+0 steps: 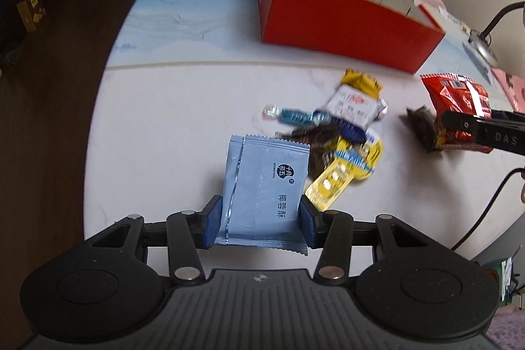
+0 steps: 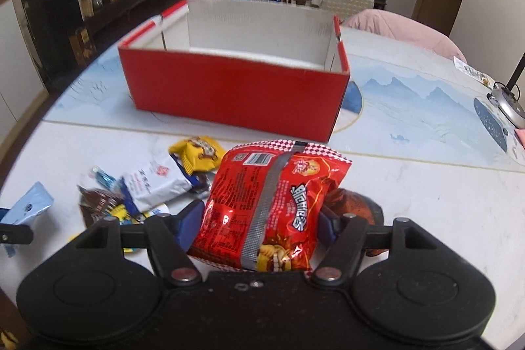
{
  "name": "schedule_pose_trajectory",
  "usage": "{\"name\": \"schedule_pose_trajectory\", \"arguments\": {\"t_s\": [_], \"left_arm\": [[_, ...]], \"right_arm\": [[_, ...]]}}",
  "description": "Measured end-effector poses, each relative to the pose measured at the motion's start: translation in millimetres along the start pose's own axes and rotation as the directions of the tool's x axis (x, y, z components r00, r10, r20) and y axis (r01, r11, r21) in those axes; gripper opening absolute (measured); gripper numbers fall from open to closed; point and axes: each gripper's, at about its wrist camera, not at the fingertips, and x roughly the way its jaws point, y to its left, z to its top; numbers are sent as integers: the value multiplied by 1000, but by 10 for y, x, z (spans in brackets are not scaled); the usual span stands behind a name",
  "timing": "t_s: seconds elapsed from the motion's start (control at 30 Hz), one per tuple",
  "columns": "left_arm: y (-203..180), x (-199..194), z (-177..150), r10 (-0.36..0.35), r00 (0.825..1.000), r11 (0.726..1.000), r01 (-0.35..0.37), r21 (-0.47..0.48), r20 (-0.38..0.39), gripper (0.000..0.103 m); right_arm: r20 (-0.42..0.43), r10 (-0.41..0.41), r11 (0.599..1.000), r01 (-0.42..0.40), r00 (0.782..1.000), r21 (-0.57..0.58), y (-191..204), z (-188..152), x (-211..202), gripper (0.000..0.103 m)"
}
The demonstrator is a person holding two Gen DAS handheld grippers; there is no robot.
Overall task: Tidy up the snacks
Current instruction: 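Carry the light-blue packet and red chip bag over the red box with both tools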
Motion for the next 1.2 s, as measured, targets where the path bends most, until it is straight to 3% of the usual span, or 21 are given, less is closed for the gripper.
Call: {"name": "schedule_pose_trajectory", "arguments": {"t_s": [0.53, 0.87, 1.2], "left_arm": [[-374, -493, 572, -28, 992, 998, 22, 56, 121, 48], [-732, -570, 1214, -23, 979, 993, -1, 121, 202, 48], [-1014, -294, 1923, 27, 979, 991, -53, 122, 202, 48]], "right_arm": [[132, 64, 998, -60, 989, -32, -113, 536, -515, 69], [164, 79, 996, -72, 983, -51, -323, 998, -391, 69], [145, 113, 992, -104, 983, -68, -551, 1426, -37, 69]]}}
